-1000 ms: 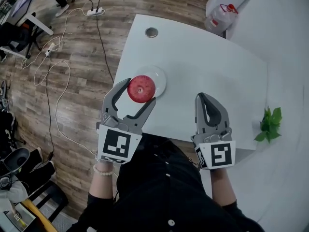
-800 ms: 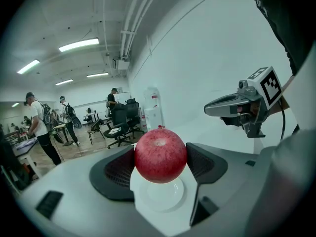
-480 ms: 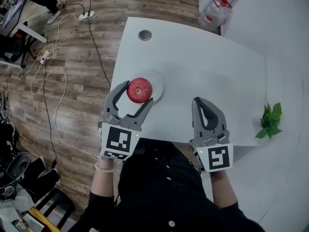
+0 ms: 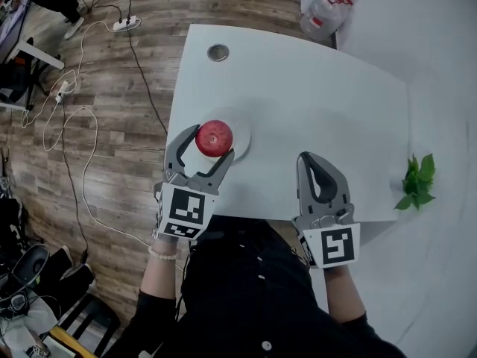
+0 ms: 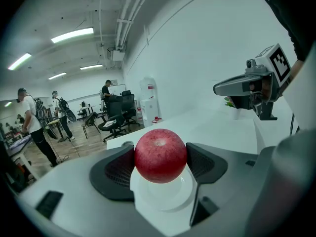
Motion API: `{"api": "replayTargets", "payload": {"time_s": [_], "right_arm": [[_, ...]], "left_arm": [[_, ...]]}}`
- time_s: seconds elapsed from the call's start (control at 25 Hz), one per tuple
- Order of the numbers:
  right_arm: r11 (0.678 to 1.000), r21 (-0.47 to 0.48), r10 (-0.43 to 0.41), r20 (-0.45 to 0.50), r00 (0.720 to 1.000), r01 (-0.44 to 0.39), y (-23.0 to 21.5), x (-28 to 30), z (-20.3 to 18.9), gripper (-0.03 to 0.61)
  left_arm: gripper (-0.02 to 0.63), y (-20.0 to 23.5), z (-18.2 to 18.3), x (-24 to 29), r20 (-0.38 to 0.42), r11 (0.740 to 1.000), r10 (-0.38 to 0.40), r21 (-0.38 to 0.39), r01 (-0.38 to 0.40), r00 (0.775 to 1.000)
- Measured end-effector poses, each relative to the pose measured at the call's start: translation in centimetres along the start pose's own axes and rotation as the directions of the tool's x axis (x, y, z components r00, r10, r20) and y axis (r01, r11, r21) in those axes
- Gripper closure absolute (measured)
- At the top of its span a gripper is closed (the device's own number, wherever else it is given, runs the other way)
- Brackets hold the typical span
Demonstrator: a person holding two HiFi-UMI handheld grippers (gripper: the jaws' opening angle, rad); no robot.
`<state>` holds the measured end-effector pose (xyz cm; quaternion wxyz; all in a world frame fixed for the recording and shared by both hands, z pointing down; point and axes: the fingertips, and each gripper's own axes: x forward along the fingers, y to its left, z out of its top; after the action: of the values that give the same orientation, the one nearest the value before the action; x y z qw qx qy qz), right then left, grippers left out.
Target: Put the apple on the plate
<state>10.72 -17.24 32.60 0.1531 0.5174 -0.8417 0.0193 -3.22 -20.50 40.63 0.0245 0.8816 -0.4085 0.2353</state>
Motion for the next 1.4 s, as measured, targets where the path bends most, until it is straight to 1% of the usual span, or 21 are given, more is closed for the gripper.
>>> {"api": "replayTargets", "payload": {"time_s": [0.12,0.32,0.52,0.68,0.84,1.08,1.4], "right_arm": [[1.000,0.001,-0.003,-0.006,1.000,0.003,0.0,0.2,-0.2,0.535],[1.000,0.002,-0.009,-0.012,1.000,0.009,0.1,0.5,-0.2,0.535],[1.000,0.004,-0.019,-0.022,1.000,0.019,-0.1,0.6,-0.5,0.535],[1.000,0.005,-0.024,-0.033,0.999,0.024,-0.2,0.6,-0.8,0.535],[1.000,0.007,-0.021,-0.041,0.999,0.021,-0.2,0.8,-0.9,0.535],[1.000,0.008,-0.015,-0.058,0.998,0.015,0.4,1.1,-1.2,0.535],[1.000,0.011,-0.019,-0.080,0.997,0.020,0.4,1.0,-1.8,0.535]], "left_arm": [[0.272,-0.1,-2.0,0.7,-0.032,0.999,0.001,-0.038,-0.002,0.999],[0.272,0.1,-3.4,1.7,-0.051,0.999,-0.009,-0.054,0.006,0.999],[0.272,-0.2,-5.0,2.9,-0.089,0.999,-0.021,-0.031,0.018,0.996],[0.272,-0.5,-6.1,3.9,-0.111,0.999,-0.030,-0.027,0.027,0.993],[0.272,-0.8,-6.9,4.9,-0.136,0.999,-0.036,0.000,0.037,0.990],[0.272,-1.0,-8.3,5.9,-0.151,0.999,-0.051,-0.022,0.049,0.987],[0.272,-1.6,-10.2,7.1,-0.188,0.998,-0.060,0.005,0.062,0.980]]}}
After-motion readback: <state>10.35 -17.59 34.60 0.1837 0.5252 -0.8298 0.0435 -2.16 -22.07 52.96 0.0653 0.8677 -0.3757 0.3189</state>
